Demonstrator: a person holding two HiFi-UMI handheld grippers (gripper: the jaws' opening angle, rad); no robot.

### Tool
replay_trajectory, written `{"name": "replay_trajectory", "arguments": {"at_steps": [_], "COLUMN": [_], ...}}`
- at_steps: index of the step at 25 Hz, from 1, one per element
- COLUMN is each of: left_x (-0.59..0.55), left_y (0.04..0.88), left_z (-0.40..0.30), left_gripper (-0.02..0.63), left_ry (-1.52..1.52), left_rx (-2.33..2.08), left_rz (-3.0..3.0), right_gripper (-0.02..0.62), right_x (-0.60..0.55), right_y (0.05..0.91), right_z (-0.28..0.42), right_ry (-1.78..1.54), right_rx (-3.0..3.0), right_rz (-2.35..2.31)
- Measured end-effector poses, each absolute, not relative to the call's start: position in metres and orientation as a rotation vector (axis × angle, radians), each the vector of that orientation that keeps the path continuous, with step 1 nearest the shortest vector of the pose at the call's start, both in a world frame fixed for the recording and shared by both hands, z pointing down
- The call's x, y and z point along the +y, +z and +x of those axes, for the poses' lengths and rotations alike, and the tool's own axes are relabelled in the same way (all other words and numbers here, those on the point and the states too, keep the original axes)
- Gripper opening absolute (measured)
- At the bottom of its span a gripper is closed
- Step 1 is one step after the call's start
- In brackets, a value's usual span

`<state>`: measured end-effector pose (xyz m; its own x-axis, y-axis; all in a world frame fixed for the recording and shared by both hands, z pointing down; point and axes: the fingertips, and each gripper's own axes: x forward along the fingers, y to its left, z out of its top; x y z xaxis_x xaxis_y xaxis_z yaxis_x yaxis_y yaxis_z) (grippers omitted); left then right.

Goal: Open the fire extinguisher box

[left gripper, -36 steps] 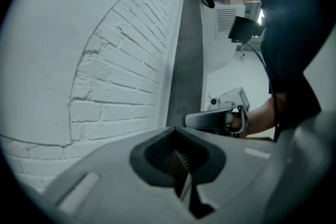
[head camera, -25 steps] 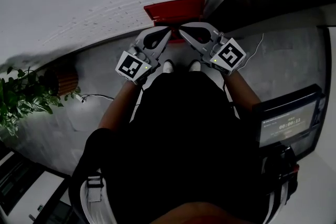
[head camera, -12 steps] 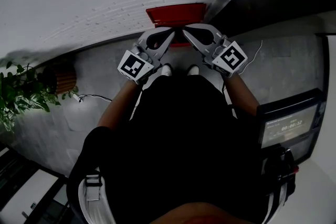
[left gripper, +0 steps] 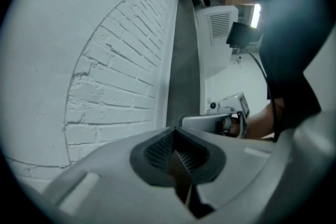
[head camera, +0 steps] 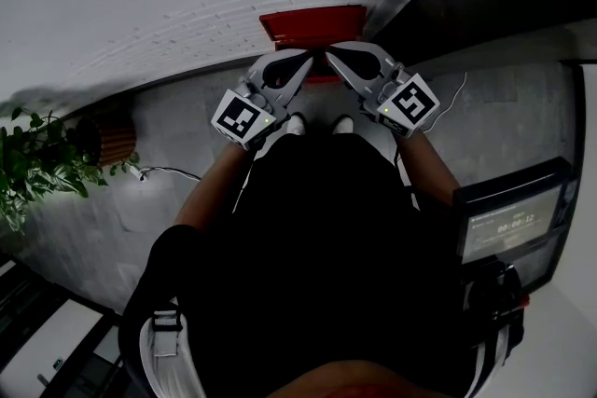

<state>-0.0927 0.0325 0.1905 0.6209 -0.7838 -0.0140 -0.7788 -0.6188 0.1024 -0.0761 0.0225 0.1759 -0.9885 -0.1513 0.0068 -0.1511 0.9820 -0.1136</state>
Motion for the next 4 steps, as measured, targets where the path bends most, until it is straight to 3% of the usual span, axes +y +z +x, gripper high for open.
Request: {"name": "replay_trajectory", "arguments": {"at_steps": [4], "left_x": [0.037], "left_y": [0.1906], "left_z": [-0.0889], "left_gripper": [0.003], "left_ry": [-0.082], "left_rx": [-1.317], "left_rz": [2.746], "right_gripper": [0.009], "right_x": [0.0222], "right_y": [0.1777], "right_z": [-0.074], "right_ry": [-0.152], "right_rx": [3.116], "right_rz": [-0.256]}}
